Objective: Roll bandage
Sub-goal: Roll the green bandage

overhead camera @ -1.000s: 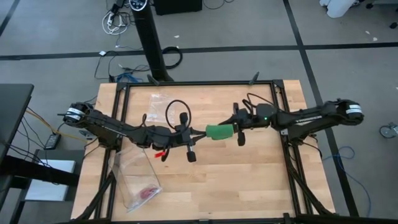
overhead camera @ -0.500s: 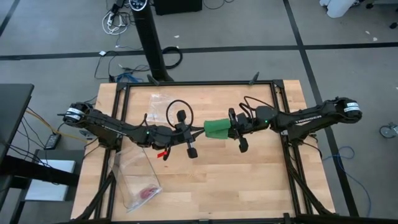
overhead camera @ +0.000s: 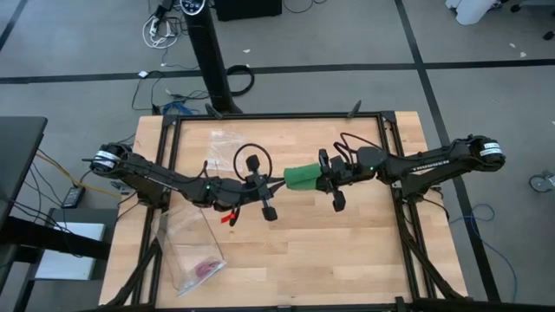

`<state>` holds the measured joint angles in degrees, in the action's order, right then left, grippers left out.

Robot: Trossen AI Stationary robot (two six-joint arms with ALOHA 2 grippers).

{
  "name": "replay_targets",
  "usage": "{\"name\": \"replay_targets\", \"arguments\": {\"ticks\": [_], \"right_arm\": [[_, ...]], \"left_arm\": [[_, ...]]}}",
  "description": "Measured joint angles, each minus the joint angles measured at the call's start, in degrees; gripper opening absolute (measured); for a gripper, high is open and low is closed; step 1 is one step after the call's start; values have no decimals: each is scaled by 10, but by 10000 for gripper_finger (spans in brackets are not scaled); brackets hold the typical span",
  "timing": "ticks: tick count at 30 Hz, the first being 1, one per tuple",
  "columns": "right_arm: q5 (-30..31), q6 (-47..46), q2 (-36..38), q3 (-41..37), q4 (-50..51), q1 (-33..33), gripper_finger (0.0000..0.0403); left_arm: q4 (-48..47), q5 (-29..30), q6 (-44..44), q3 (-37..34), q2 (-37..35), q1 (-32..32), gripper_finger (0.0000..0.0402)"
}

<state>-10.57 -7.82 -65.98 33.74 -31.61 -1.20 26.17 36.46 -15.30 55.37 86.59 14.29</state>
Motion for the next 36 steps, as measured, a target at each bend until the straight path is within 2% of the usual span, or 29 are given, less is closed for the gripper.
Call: {"name": "replay_targets", "arguments": {"ticks": [5, 11, 17, 25, 28, 31, 34, 36], "right_arm": [[8, -42, 0, 0, 57, 0, 37], [8, -61, 3, 0, 103, 0, 93], [7, -62, 48, 0, 180, 0, 155], [6, -71, 81, 0, 178, 0, 215], [6, -66, 70, 0, 164, 0, 218], [6, -62, 61, 0, 153, 0, 203], [6, -61, 56, 0, 139, 0, 165], [6, -61, 55, 0, 137, 0, 124]], "left_arm": [[6, 18, -25, 0, 0, 3, 3], [13, 22, -40, 0, 0, 7, 3], [13, 42, -59, 0, -3, 20, 3], [16, 42, -66, 0, -10, 23, 3], [19, 40, -66, 0, -10, 23, 3], [21, 39, -67, 0, -10, 23, 3], [23, 40, -68, 0, -10, 23, 3], [20, 40, -67, 0, -10, 23, 3]]}}
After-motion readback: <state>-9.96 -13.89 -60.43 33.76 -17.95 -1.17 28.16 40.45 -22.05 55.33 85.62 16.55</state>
